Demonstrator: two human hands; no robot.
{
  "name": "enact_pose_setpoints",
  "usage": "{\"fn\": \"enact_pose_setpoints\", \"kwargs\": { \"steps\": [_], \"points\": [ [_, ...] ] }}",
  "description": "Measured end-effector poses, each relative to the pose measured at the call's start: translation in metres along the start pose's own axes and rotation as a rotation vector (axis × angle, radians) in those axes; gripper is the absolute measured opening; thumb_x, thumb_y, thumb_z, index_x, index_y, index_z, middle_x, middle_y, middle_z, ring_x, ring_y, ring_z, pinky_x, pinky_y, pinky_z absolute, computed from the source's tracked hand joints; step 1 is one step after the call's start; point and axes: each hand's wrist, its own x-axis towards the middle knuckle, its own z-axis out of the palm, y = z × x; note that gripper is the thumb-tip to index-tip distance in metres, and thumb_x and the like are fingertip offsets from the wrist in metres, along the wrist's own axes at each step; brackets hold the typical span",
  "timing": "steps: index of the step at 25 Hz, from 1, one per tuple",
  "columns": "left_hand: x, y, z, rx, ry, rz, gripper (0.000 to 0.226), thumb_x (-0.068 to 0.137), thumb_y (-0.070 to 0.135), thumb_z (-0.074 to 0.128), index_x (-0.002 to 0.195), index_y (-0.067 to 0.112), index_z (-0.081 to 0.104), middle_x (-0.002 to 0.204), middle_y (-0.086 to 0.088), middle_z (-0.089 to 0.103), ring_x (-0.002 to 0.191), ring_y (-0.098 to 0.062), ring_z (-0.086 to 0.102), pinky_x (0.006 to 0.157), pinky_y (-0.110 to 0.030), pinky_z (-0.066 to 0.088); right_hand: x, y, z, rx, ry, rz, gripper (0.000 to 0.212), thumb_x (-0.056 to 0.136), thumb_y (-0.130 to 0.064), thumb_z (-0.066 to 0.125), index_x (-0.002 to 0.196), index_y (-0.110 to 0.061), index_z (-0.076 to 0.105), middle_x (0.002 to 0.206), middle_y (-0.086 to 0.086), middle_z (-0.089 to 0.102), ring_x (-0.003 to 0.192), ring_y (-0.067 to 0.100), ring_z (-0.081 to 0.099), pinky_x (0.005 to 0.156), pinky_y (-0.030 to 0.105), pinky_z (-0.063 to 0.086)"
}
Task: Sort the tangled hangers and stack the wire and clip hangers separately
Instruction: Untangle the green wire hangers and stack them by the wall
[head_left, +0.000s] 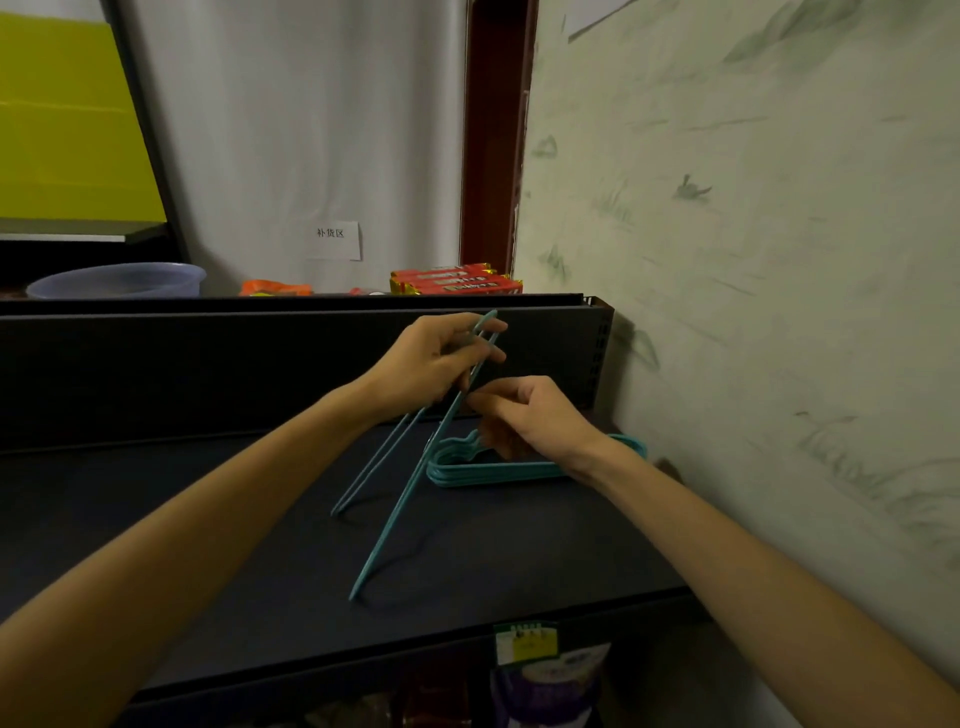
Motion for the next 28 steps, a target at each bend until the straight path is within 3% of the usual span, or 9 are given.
{"fn": "enact_pose_setpoints", "kwargs": {
  "steps": [2,5,9,12,15,17,20,24,28],
  "points": [
    [-0.001,-0.003,-0.002,-0.060,0.002,-0.050,0.029,0.102,0.015,0.054,0.130,0.013,0.061,0.112,0.000,0.073,0.078,-0.018,0.072,0.057,-0.023,0.055,-0.001,0.000,0.002,0.035,-0.007,0.057,0.025,0.099,-0.030,0.061,0.109,-0.010,0.072,0.075,0.008,0.072,0.059,0.022,0.057,0.053,0.030,0.040],
    [-0.007,-0.005,-0.001,-0.123,-0.026,-0.067,0.024,0.101,0.014,0.055,0.123,0.010,0.065,0.109,-0.003,0.074,0.087,-0.022,0.074,0.065,-0.027,0.060,-0.002,0.001,0.007,0.078,-0.002,0.090,0.034,0.097,-0.035,0.064,0.112,-0.005,0.069,0.075,0.006,0.070,0.059,0.018,0.057,0.053,0.029,0.040],
    [-0.023,-0.021,-0.002,-0.085,0.109,-0.096,0.014,0.097,0.015,0.063,0.108,0.014,0.070,0.092,-0.003,0.074,0.078,-0.017,0.072,0.068,-0.028,0.059,0.001,0.000,0.007,0.088,0.082,0.144,0.036,0.101,-0.036,0.057,0.104,-0.003,0.071,0.072,0.006,0.071,0.056,0.019,0.060,0.048,0.026,0.038],
    [-0.045,-0.046,-0.004,0.021,0.059,-0.185,0.013,0.095,0.030,0.066,0.102,0.020,0.071,0.087,-0.002,0.072,0.076,-0.015,0.070,0.070,-0.035,0.059,0.001,0.000,0.001,0.062,0.100,0.193,0.029,0.106,-0.029,0.048,0.104,-0.005,0.065,0.075,0.010,0.074,0.053,0.019,0.064,0.044,0.023,0.040],
    [-0.071,-0.069,-0.001,0.196,-0.057,-0.255,0.048,0.085,0.072,0.056,0.101,0.029,0.071,0.086,0.006,0.071,0.077,-0.010,0.067,0.074,-0.048,0.059,0.001,0.003,0.000,0.045,0.098,0.222,0.025,0.108,-0.023,0.041,0.101,-0.006,0.059,0.072,0.011,0.073,0.055,0.022,0.068,0.043,0.023,0.043],
    [-0.085,-0.076,0.000,0.243,-0.099,-0.307,0.077,0.068,0.095,0.043,0.109,0.034,0.067,0.100,0.014,0.068,0.089,-0.003,0.065,0.082,-0.043,0.058,0.002,0.004,0.002,0.066,0.097,0.226,0.024,0.108,-0.020,0.039,0.101,-0.006,0.057,0.070,0.011,0.073,0.057,0.023,0.069,0.043,0.023,0.044],
    [-0.100,-0.075,-0.003,0.225,-0.152,-0.360,0.085,0.062,0.096,0.044,0.125,0.041,0.053,0.121,0.020,0.055,0.101,-0.002,0.060,0.087,-0.033,0.054,0.003,0.004,0.005,0.118,0.095,0.213,0.023,0.108,-0.015,0.037,0.107,-0.002,0.056,0.071,0.011,0.072,0.061,0.023,0.071,0.047,0.024,0.048],
    [-0.118,-0.077,-0.008,0.461,-0.045,-0.204,0.092,0.064,0.094,0.053,0.135,0.037,0.047,0.122,0.024,0.045,0.082,0.000,0.057,0.065,-0.017,0.047,0.003,0.007,0.014,0.118,0.057,0.139,0.023,0.109,-0.020,0.036,0.104,-0.008,0.055,0.075,0.010,0.074,0.067,0.023,0.073,0.053,0.025,0.051],
    [-0.131,-0.087,-0.011,0.494,0.087,-0.186,0.109,0.060,0.091,0.062,0.148,0.033,0.032,0.136,0.014,0.040,0.075,-0.004,0.056,0.061,-0.017,0.045,0.004,0.014,0.026,0.104,0.047,0.065,0.024,0.109,-0.021,0.036,0.102,-0.011,0.056,0.079,0.009,0.075,0.074,0.023,0.073,0.060,0.025,0.053]
  ]
}}
